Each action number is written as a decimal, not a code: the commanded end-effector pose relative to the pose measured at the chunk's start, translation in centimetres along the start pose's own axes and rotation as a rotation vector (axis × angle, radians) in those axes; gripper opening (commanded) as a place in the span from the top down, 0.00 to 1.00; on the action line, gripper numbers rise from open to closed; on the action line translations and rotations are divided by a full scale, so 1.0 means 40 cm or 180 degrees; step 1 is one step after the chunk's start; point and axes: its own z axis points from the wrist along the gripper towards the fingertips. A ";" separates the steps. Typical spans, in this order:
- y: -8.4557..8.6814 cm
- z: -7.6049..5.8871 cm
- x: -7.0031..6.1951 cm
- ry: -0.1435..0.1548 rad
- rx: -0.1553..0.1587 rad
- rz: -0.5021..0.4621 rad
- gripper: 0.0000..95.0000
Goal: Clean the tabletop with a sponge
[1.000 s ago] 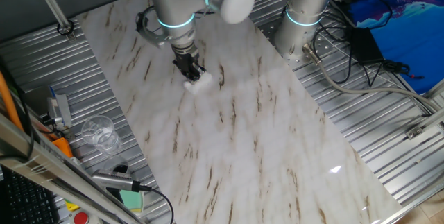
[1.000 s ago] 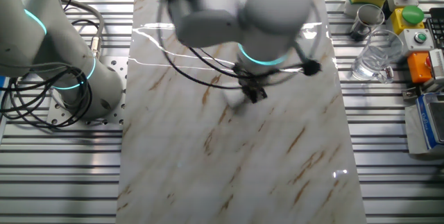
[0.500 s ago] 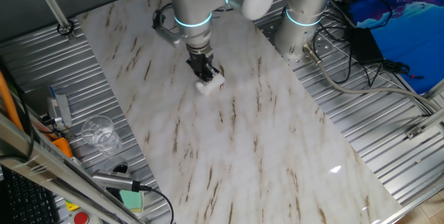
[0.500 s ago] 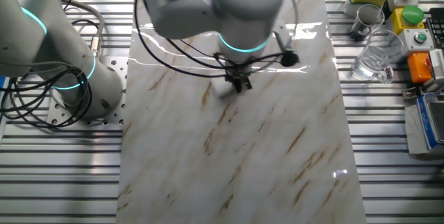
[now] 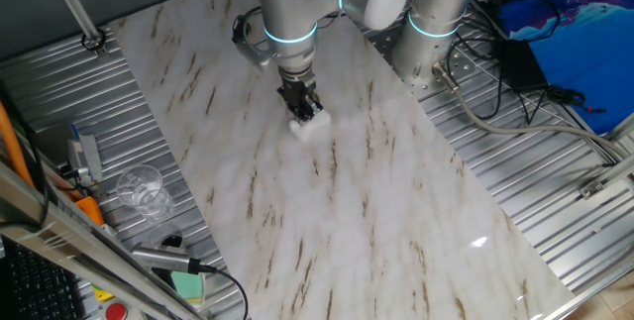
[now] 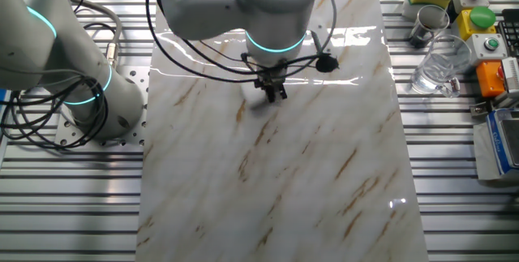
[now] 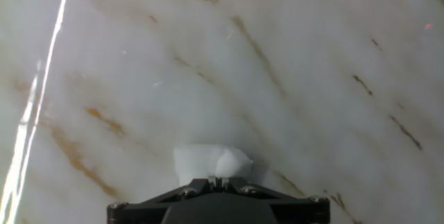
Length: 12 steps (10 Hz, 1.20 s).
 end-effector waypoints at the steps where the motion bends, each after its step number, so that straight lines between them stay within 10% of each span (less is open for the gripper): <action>1: 0.000 0.024 -0.029 -0.0030 0.0033 -0.0036 1.00; 3: -0.006 0.024 -0.061 -0.0012 0.0030 -0.0135 1.00; 4: -0.011 0.017 -0.077 0.0145 -0.0039 -0.0171 1.00; 9: -0.081 0.030 -0.149 0.0002 0.0086 -0.0416 1.00; 10: -0.135 0.003 -0.176 0.0145 -0.0220 -0.0517 1.00; 12: -0.194 -0.019 -0.181 0.0143 -0.0012 -0.0798 1.00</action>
